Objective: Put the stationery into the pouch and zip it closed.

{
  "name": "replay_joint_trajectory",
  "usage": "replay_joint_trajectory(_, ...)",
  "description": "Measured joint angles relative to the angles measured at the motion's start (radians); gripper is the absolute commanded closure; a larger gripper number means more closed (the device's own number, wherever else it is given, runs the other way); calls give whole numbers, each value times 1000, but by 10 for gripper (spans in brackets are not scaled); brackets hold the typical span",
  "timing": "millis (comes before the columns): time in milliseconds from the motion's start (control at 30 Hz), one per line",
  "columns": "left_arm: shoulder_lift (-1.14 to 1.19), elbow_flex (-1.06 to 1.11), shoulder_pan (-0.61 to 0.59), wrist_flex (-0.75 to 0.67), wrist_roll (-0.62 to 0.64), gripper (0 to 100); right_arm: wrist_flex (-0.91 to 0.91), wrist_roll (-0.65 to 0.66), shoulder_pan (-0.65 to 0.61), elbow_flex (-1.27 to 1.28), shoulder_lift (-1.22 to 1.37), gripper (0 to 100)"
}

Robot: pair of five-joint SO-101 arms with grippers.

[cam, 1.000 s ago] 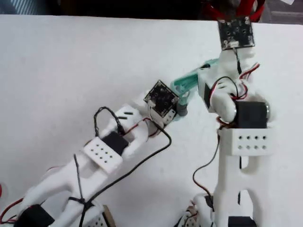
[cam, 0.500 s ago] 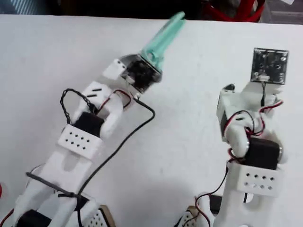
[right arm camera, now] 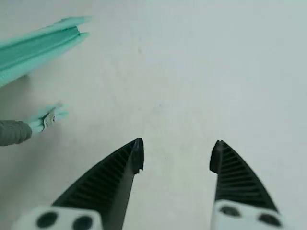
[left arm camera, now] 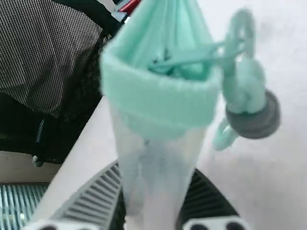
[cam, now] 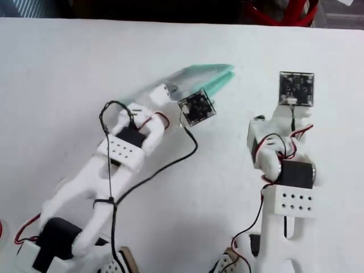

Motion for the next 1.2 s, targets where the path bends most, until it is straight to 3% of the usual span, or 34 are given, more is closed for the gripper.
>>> replay_joint_trajectory(167,20,3,49,35,310,748,-26,37,-32,25,0,773)
replay_joint_trajectory(333,23,-71,94,183,364,742,-29,48,-28,38,2,773)
replay_joint_trajectory(433,25,-157,133,361,350,745,-29,48,-31,38,0,773)
replay_joint_trajectory(633,26,-307,207,793,52,745,-29,49,-28,38,0,773)
replay_joint_trajectory(833,23,-494,135,974,34,745,-29,49,-32,38,0,776)
replay_joint_trajectory(1000,-54,-601,52,971,94,733,-29,49,-28,38,0,776)
replay_joint_trajectory(1200,41,-486,176,655,282,727,-29,49,-17,38,0,776)
